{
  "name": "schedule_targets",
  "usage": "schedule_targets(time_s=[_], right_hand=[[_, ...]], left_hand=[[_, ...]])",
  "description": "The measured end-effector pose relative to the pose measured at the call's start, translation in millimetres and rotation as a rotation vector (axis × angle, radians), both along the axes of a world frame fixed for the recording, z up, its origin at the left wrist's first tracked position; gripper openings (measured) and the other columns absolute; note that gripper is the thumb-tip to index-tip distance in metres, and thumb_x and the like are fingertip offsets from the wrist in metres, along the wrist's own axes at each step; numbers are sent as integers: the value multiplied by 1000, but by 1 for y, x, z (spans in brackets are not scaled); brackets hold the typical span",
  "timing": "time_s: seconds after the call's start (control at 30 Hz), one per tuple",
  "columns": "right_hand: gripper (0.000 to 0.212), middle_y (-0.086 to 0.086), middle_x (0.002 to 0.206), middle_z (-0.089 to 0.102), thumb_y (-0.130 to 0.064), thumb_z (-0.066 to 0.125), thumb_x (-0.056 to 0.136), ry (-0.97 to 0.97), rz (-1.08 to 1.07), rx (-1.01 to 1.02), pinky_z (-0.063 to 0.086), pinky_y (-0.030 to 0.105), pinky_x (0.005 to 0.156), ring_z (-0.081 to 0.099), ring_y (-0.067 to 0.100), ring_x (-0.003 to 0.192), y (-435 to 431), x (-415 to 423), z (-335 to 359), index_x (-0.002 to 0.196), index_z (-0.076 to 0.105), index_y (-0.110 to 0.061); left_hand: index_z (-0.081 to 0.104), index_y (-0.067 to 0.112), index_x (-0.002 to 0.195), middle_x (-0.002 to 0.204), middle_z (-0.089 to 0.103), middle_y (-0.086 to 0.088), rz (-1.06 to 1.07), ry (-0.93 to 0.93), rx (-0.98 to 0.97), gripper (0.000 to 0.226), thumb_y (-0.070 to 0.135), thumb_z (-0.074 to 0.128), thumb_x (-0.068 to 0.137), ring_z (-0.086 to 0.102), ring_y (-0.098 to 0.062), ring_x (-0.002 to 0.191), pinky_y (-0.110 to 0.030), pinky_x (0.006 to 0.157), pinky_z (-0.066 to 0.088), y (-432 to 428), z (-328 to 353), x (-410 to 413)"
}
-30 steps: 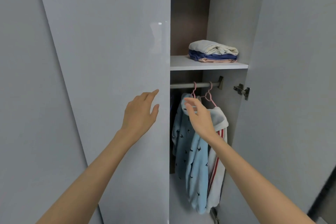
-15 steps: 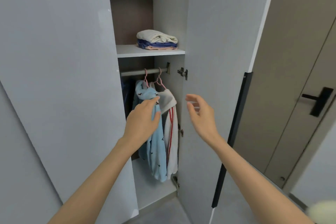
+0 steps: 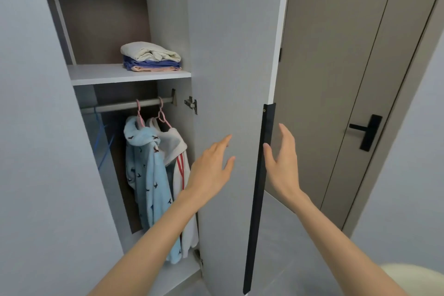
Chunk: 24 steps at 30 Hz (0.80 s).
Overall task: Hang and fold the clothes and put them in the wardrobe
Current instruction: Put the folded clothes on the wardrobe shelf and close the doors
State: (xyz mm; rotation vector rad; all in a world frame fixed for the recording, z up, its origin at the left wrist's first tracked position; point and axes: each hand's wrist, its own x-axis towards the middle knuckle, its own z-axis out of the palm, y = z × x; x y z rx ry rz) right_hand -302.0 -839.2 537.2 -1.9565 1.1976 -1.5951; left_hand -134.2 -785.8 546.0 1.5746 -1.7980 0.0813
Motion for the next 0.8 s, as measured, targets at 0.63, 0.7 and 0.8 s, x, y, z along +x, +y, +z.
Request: schedule_targets(time_s=[0.63,0.7,0.8], right_hand=[[14,-12,86,68,-21,71,85,54,396,26,57,26,73,69,10,75,-60,-11,15,98,66,-25],[14,-17,82,64,-21,72,84,63,454,22,57,25,71,68,9,71,-55,2,15,92,62,-27],[14,-17,79,63,-22,73,82,46,512,5,55,20,66,65,7,71,-44,29,12,90,61,-24]], left_hand=[[-10,57,140,148,9,34,-17,255,37,104,43,72,78,20,2,138,-23,101,35,-37,-57,-39],[-9,59,140,141,8,43,49,278,7,102,42,72,79,22,9,133,-19,97,36,-31,-61,-31],[-8,59,136,140,17,35,173,254,-33,98,46,70,79,23,12,127,-16,96,31,-17,-63,-14]])
